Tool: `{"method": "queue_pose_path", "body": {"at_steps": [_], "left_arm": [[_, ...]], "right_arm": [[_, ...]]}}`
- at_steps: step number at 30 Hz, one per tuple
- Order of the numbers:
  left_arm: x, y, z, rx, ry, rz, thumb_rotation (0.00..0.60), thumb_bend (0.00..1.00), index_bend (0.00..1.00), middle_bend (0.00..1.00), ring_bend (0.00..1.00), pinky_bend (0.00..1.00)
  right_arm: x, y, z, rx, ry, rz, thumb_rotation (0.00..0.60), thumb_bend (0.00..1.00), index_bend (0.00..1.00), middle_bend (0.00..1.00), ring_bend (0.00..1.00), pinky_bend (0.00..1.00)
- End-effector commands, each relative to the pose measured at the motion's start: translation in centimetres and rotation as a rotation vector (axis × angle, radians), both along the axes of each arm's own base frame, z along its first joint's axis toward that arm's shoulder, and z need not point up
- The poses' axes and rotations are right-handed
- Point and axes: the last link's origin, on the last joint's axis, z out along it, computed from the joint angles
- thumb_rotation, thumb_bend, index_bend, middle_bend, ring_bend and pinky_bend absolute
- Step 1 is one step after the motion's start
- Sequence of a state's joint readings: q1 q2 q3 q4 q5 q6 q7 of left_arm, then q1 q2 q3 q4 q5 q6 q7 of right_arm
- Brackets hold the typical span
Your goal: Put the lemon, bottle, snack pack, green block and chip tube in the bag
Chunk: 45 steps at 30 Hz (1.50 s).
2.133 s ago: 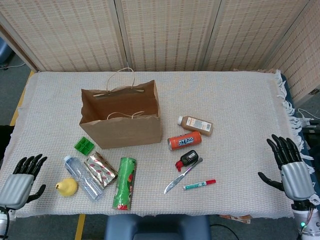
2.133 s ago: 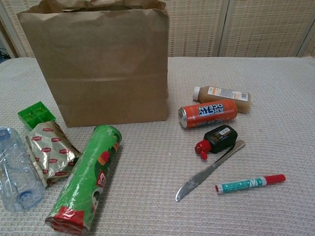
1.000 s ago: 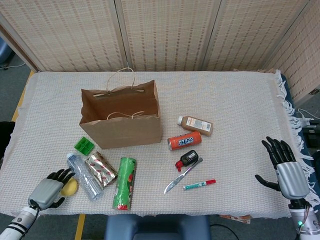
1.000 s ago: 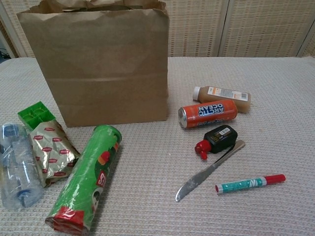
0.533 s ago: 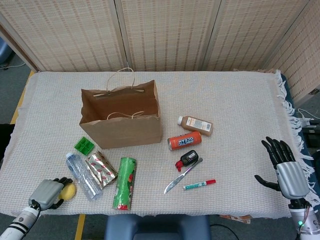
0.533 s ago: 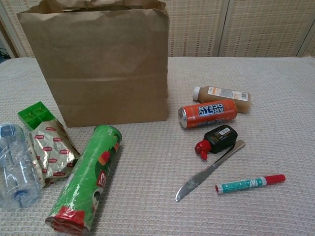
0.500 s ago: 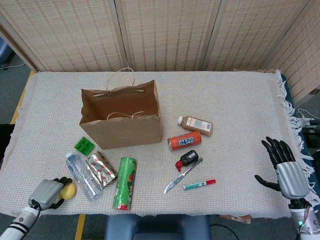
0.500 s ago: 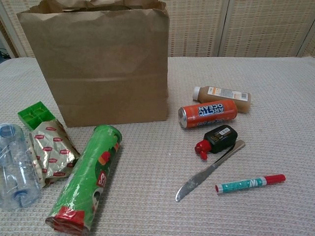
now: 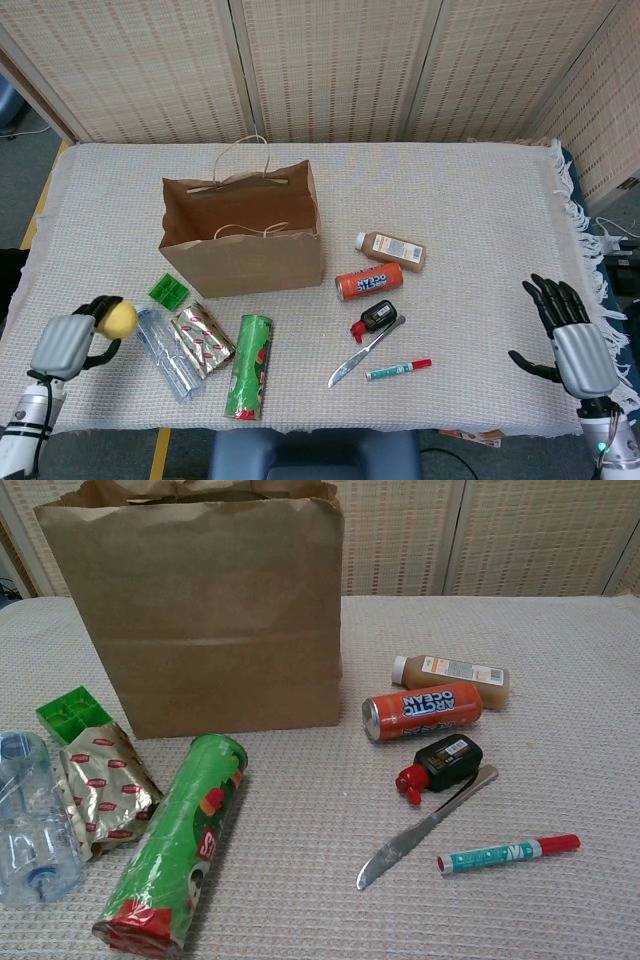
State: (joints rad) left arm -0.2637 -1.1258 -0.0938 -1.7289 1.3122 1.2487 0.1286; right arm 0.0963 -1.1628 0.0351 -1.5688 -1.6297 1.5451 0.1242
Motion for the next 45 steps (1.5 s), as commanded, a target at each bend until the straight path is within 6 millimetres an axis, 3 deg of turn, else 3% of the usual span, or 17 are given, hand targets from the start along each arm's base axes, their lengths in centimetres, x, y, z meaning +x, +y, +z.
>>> {"method": "queue_pose_path", "body": {"at_steps": [1,5,10,19,25,29,31,36,42,45], "left_arm": [[4.4,3.4,3.2,0.242,-0.692,0.11,0.6,0.63,0.71,0.65,0.64,0.73],[7.7,6.2,5.0,0.282,-1.028,0.178,0.6,0.63,0.71,0.65,0.64,0.72],[11.7,9.5,6.0,0.269,-1.14,0.158,0.6,0.63,0.71,0.65,0.64,0.72],[18.4,12.1,3.3,0.144,-0.923,-0.03,0.6,0.63,0.71,0.65,0.64,0.72],[19.7,12.4,1.5,0.093,-0.775,-0.095,0.6,0.62,0.71,0.65,0.63,0.71],[21.2,13.0,-1.6,-0.004,-0.473,-0.222,0.6,0.6,0.68,0.62,0.61,0.67],[21.8,13.6,-2.5,-0.018,-0.41,-0.24,0.6,0.58,0.63,0.58,0.55,0.62],[23.2,14.3,-3.8,-0.029,-0.348,-0.264,0.6,0.48,0.38,0.25,0.24,0.37],[24.6,15.3,-4.3,-0.007,-0.341,-0.247,0.6,0.42,0.16,0.04,0.06,0.2],[24.8,15.4,-4.2,-0.001,-0.337,-0.239,0.6,0.4,0.11,0.0,0.02,0.15]], "right_arm": [[-0.1,0.0,-0.1,0.003,0.001,0.002,0.6,0.03,0.0,0.0,0.0,0.0],[0.1,-0.2,-0.3,0.009,0.001,0.01,0.6,0.03,0.0,0.0,0.0,0.0],[0.2,-0.3,-0.5,0.018,-0.005,0.014,0.6,0.03,0.0,0.0,0.0,0.0],[0.1,-0.4,-0.5,0.033,-0.019,0.004,0.6,0.03,0.0,0.0,0.0,0.0],[0.2,-0.5,-0.6,0.039,-0.025,0.001,0.6,0.03,0.0,0.0,0.0,0.0],[0.3,-0.5,-0.6,0.052,-0.036,-0.007,0.6,0.03,0.0,0.0,0.0,0.0],[0.4,-0.6,-0.7,0.057,-0.036,-0.008,0.6,0.03,0.0,0.0,0.0,0.0],[0.3,-0.5,-0.6,0.069,-0.034,-0.014,0.6,0.03,0.0,0.0,0.0,0.0],[0.3,-0.5,-0.6,0.076,-0.032,-0.017,0.6,0.03,0.0,0.0,0.0,0.0],[0.2,-0.5,-0.6,0.077,-0.032,-0.019,0.6,0.03,0.0,0.0,0.0,0.0]]}}
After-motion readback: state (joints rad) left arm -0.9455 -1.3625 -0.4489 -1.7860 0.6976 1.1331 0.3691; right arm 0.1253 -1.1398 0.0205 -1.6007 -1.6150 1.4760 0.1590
